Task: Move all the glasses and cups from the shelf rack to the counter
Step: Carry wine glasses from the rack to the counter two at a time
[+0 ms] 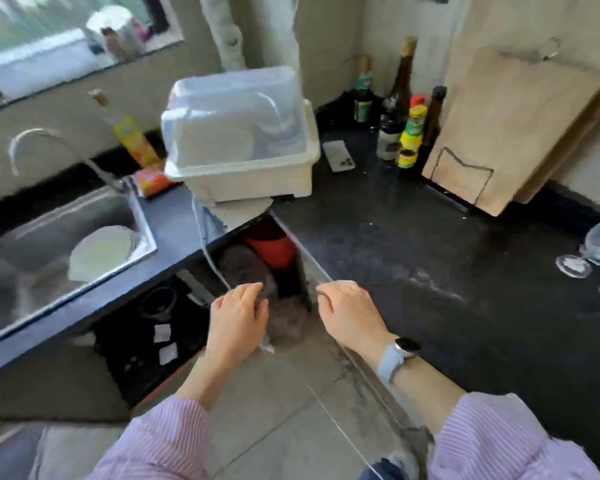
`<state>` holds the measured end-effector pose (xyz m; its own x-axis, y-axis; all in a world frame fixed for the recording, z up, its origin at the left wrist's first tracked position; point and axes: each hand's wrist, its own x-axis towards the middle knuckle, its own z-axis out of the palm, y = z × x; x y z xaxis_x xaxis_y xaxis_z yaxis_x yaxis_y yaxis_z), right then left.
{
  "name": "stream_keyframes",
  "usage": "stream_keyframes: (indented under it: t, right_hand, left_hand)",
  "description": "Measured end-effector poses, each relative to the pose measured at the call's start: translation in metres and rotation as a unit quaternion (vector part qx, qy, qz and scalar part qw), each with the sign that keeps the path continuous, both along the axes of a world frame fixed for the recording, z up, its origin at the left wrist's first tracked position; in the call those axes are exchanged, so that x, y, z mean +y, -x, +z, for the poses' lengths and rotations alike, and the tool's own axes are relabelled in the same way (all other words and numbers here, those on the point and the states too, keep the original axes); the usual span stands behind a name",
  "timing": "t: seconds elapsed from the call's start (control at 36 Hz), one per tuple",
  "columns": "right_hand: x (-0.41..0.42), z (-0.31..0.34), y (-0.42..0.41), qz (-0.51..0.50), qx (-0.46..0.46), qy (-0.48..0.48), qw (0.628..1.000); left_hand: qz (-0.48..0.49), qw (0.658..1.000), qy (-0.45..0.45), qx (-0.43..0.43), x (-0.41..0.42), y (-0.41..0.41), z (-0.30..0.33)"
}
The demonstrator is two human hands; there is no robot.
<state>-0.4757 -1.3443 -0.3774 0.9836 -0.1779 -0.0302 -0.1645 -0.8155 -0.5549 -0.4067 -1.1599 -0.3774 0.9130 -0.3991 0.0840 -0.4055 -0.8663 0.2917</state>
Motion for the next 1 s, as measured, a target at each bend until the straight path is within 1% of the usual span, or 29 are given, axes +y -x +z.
stream_keyframes:
  t: [0.11, 0.19, 0.31, 0.39, 0.53, 0.69, 0.83, 0.89, 1.0]
  right_hand:
    - [0.122, 0.023, -0.025, 0.092, -0.007, 0.000, 0.996]
    - [0.217, 0.042, -0.040, 0.173, -0.019, -0.004, 0.985]
    - [0.338, 0.072, -0.053, 0.280, -0.048, 0.008, 0.959]
    - [0.418, 0.093, -0.059, 0.350, -0.069, 0.020, 0.934]
    - [0.528, 0.117, -0.071, 0.446, -0.082, 0.043, 0.890]
    - [0.633, 0.137, -0.103, 0.510, -0.117, 0.033, 0.851]
    - [0.712, 0.149, -0.154, 0.536, -0.128, 0.000, 0.835]
    - [0.741, 0.156, -0.182, 0.540, -0.147, 0.005, 0.829]
    - [0.797, 0.174, -0.240, 0.539, -0.140, 0.001, 0.831]
  left_hand:
    - [0.075, 0.997, 0.000, -0.025, 0.142, 0.013, 0.029]
    - [0.149, 0.988, -0.003, -0.047, 0.252, 0.029, 0.054]
    - [0.250, 0.967, -0.002, -0.054, 0.379, 0.054, 0.088]
    - [0.325, 0.943, 0.002, -0.068, 0.451, 0.074, 0.107]
    - [0.404, 0.909, 0.015, -0.099, 0.540, 0.103, 0.127]
    - [0.475, 0.870, 0.024, -0.128, 0.627, 0.099, 0.145]
    - [0.511, 0.848, 0.024, -0.135, 0.695, 0.059, 0.160]
    - [0.517, 0.845, 0.025, -0.139, 0.720, 0.035, 0.169]
    - [0.518, 0.842, 0.036, -0.147, 0.769, -0.024, 0.194]
